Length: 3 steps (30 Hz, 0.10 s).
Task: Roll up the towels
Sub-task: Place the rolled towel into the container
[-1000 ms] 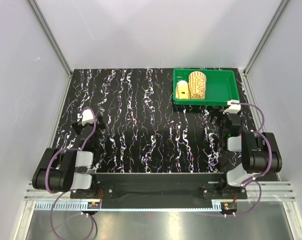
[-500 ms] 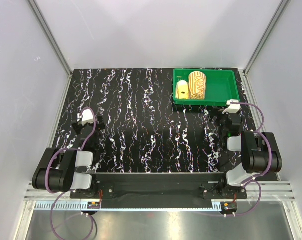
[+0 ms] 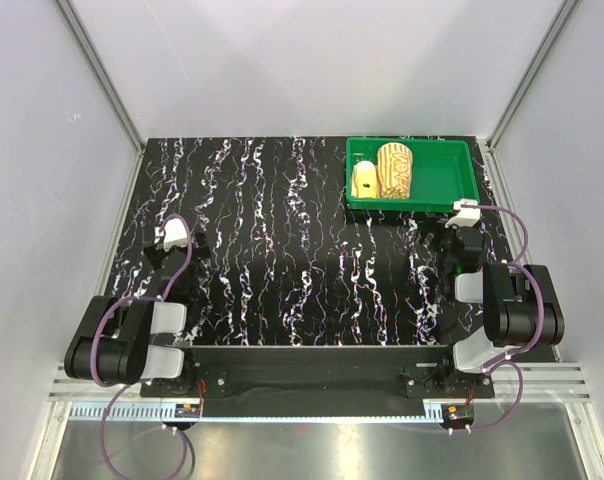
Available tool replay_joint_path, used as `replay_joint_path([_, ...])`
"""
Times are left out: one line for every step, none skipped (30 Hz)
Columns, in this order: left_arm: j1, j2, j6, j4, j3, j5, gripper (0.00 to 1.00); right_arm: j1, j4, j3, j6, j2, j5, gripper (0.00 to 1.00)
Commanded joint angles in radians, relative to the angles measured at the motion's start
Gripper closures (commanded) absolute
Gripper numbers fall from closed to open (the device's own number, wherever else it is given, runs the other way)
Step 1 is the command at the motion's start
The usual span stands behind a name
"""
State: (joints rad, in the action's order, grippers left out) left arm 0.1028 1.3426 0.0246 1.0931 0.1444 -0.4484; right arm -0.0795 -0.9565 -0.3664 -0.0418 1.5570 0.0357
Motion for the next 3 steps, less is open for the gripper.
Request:
replay_joint_path([-0.006, -0.005, -0.023, 0.077, 0.026, 0.014, 0.01, -0.005, -0.039, -0.032, 0.013, -0.012, -0.007, 0.00])
replay_joint_path([-0.006, -0.003, -0.023, 0.077, 0.026, 0.014, 0.01, -0.005, -0.045, -0.028, 0.011, -0.012, -0.008, 0.00])
replay_joint_path([-0.006, -0.005, -0.023, 0.077, 0.026, 0.014, 0.01, -0.005, -0.050, -0.026, 0.011, -0.014, -0.011, 0.00])
